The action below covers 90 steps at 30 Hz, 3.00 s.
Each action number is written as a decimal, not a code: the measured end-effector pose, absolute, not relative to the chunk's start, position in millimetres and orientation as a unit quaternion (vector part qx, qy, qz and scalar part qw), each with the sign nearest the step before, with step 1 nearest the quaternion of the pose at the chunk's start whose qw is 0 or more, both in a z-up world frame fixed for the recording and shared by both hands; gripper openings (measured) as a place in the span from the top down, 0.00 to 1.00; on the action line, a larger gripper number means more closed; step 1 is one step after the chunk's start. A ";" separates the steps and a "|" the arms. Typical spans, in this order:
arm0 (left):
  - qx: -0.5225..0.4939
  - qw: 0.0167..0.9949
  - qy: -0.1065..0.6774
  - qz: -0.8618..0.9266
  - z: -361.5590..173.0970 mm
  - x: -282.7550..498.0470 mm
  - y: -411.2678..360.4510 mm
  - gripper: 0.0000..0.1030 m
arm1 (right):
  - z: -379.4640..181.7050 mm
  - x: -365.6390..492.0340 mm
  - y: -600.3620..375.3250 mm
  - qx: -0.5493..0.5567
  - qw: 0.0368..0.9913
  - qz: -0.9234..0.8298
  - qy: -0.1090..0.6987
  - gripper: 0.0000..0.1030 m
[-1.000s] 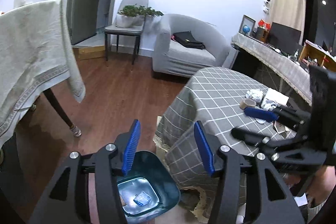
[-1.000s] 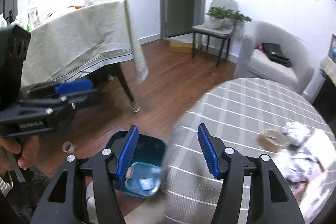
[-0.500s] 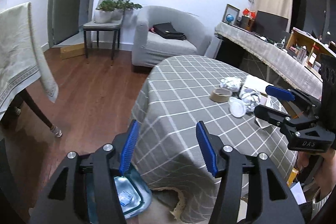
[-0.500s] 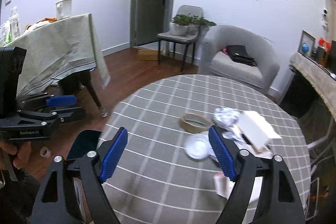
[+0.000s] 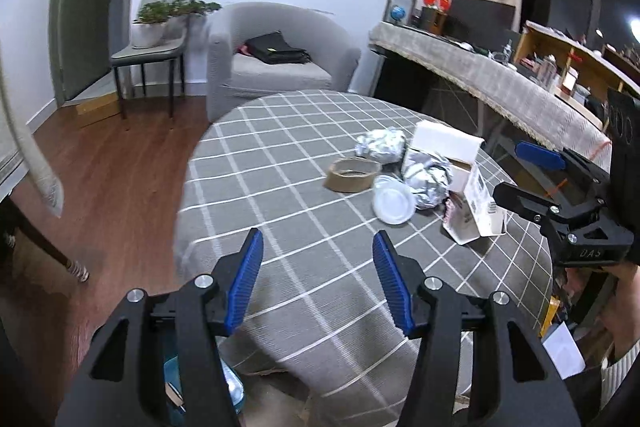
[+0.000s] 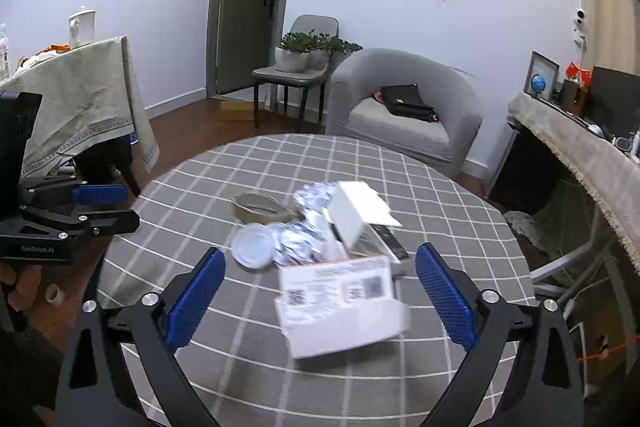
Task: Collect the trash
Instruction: 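Move both tools back over the table toward the remaining trash, then grasp the clear plastic lid with the left gripper while the right gripper grasps the white carton, then carry the lid and carton over the teal bin and release the lid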
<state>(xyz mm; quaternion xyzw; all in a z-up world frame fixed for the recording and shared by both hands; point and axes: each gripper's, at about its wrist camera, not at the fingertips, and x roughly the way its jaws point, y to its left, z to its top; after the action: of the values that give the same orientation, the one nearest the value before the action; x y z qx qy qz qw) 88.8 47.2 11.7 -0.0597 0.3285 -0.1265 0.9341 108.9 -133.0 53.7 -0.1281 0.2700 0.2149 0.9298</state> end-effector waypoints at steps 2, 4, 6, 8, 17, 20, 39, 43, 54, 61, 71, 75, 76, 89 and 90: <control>-0.051 0.931 0.333 -0.137 8.9 94.7 35.9 0.45 | 50.2 112.4 -139.5 -0.123 0.927 0.221 0.279 0.04; -0.042 0.929 0.338 -0.146 5.1 100.4 25.1 0.45 | 46.1 115.5 -143.7 -0.114 0.922 0.232 0.288 0.04; -0.038 0.926 0.345 -0.152 1.0 106.6 18.6 0.45 | 41.5 120.7 -148.6 -0.109 0.917 0.239 0.300 0.04; -0.034 0.922 0.352 -0.156 -3.9 112.2 13.4 0.45 | 36.6 124.8 -148.9 -0.110 0.912 0.243 0.310 0.04; -0.027 0.912 0.370 -0.175 -15.7 135.4 -1.0 0.45 | 11.9 137.1 -140.7 -0.145 0.887 0.268 0.348 0.04; -0.021 0.910 0.372 -0.182 -16.5 139.9 -7.8 0.45 | 9.0 143.0 -143.1 -0.140 0.882 0.273 0.358 0.04; 0.021 0.908 0.378 -0.180 -14.2 161.7 -35.8 0.40 | 9.8 150.0 -156.0 -0.113 0.870 0.289 0.383 0.26; 0.027 0.903 0.392 -0.174 -15.7 172.1 -42.5 0.38 | 9.3 146.4 -161.9 -0.113 0.869 0.286 0.387 0.26; 0.039 0.903 0.400 -0.151 -18.4 177.3 -43.6 0.59 | 8.9 137.7 -184.0 -0.087 0.870 0.283 0.393 0.26; 0.021 0.907 0.392 -0.150 -17.4 164.2 -36.8 0.59 | 16.9 132.2 -174.4 -0.080 0.875 0.287 0.381 0.26; -0.030 0.915 0.382 -0.127 -8.9 142.1 4.7 0.59 | 19.3 125.1 -146.8 -0.073 0.876 0.297 0.374 0.26; -0.038 0.917 0.381 -0.110 -8.2 128.7 23.2 0.59 | 20.4 121.6 -131.5 -0.072 0.876 0.301 0.370 0.26; -0.040 0.918 0.381 -0.106 -8.0 126.1 27.7 0.59 | 20.4 120.5 -127.8 -0.071 0.876 0.303 0.369 0.26; -0.071 0.921 0.380 -0.045 -13.0 96.5 118.3 0.59 | 33.8 120.4 -48.9 -0.064 0.871 0.341 0.348 0.26; -0.073 0.920 0.382 -0.040 -14.9 95.3 126.9 0.59 | 35.1 121.3 -39.8 -0.063 0.870 0.346 0.345 0.26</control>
<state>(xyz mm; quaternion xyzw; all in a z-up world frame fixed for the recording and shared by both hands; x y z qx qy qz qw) 95.3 126.9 -14.9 -0.0733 0.3821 -0.0399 0.9204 121.3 -39.8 35.1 -0.0625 0.3447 0.3462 0.8703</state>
